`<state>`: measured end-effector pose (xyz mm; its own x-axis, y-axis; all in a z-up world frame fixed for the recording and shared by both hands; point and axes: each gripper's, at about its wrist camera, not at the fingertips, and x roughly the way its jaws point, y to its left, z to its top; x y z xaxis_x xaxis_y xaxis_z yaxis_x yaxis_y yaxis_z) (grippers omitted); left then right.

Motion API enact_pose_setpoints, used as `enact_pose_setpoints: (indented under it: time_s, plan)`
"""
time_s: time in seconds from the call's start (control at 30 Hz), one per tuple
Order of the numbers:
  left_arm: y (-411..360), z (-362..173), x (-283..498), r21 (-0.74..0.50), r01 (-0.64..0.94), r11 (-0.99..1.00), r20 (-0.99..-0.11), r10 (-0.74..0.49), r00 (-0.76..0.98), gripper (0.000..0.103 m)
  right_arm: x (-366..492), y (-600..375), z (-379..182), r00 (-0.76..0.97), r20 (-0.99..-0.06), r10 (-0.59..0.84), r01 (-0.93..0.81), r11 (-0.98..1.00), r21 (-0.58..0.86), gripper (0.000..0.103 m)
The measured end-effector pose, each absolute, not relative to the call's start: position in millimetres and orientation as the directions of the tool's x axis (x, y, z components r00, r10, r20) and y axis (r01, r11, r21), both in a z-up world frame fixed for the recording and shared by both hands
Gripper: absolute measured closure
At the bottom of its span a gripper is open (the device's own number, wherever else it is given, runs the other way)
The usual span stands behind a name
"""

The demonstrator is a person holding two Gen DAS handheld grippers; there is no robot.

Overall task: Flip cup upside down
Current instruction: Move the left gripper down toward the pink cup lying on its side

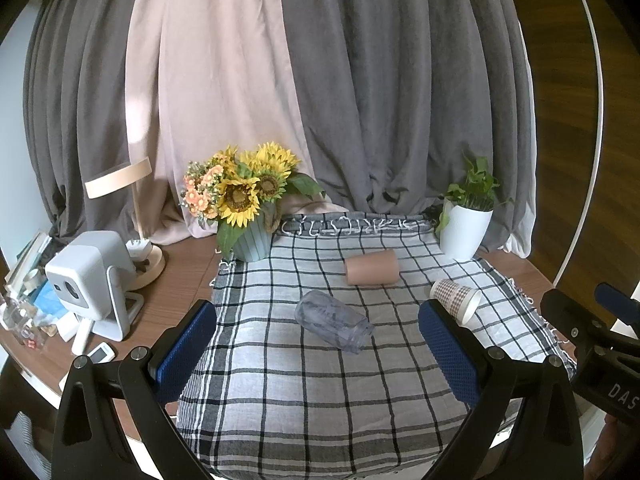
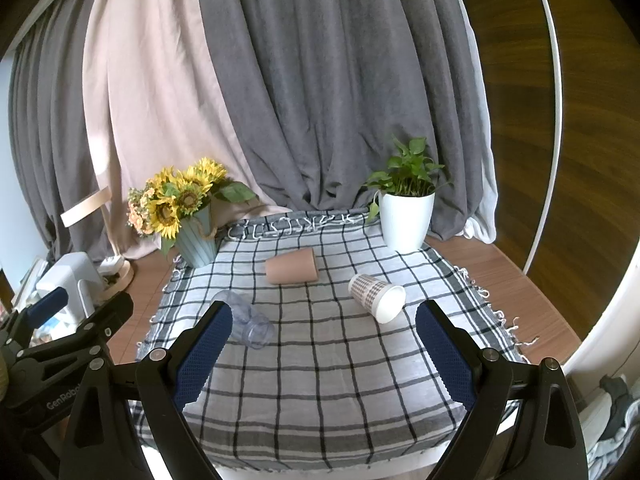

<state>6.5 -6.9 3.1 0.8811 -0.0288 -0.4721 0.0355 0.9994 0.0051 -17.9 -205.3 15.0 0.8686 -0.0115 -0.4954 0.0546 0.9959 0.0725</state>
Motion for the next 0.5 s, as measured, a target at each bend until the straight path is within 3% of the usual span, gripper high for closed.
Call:
enact_pose_setpoints:
  time_s: [0.5]
  plan:
    - [-22, -17, 51, 0.028, 0.050, 0.998, -0.601, -0.024, 0.799, 0.000, 25, -212, -6, 0.821, -0.569, 0.046, 0.006, 0.996, 0.089, 0.010]
